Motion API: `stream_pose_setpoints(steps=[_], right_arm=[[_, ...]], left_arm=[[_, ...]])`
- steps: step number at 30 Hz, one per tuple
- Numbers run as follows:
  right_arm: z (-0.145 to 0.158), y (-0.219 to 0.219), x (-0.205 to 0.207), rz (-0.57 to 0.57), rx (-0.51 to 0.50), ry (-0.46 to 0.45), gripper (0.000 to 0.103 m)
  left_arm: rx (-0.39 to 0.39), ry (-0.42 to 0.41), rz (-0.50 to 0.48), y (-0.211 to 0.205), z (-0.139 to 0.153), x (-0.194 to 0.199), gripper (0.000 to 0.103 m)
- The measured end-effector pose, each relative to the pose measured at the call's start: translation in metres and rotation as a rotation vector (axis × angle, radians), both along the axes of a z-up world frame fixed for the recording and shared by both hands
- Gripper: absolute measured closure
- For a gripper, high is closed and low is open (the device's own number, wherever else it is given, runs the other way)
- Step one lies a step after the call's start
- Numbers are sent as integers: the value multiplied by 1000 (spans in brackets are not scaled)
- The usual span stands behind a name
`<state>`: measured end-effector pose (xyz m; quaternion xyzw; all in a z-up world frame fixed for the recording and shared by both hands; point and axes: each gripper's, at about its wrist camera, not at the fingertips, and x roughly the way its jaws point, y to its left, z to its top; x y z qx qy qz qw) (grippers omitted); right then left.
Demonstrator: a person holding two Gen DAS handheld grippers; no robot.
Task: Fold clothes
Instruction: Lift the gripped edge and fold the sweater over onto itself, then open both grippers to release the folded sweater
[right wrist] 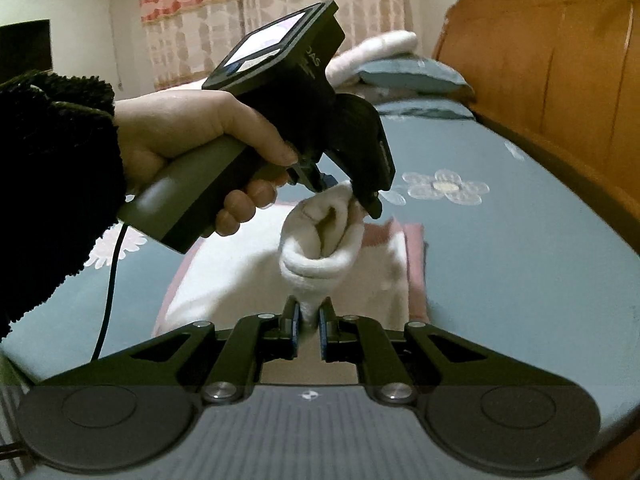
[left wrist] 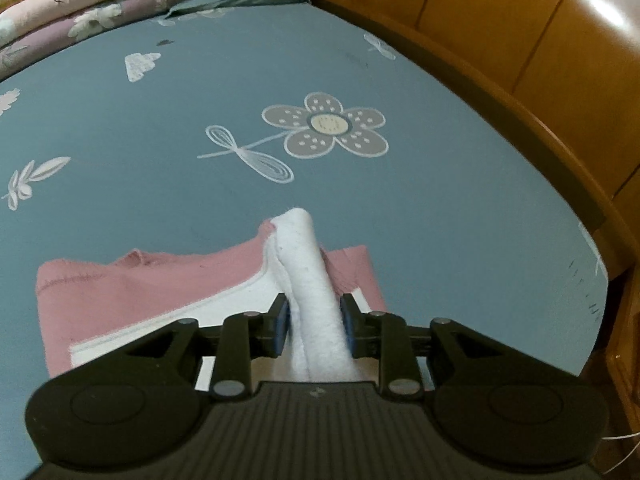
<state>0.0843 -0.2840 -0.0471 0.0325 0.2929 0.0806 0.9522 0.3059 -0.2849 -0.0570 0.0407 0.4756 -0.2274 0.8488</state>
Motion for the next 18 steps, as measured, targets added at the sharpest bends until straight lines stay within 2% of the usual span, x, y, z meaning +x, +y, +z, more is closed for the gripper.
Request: stream_pose_setpoints(steps=[8,13,17,18], right_arm=[[-10,-18,-3,-38,70,44,92],[-16,-23,-5,-60,107,77,90],[-17,-27,-9,-88,124,88,72],[-16,-28,-11,-96,131,82,59]], left_arm=[[26,-17,-26,-20,-7,-1,78],[38,-24,-46,-30,-13,-4,71],[19,-18,-60,-34,-14,-7,56],[10,-21,-64,-35,-13,-7,55]])
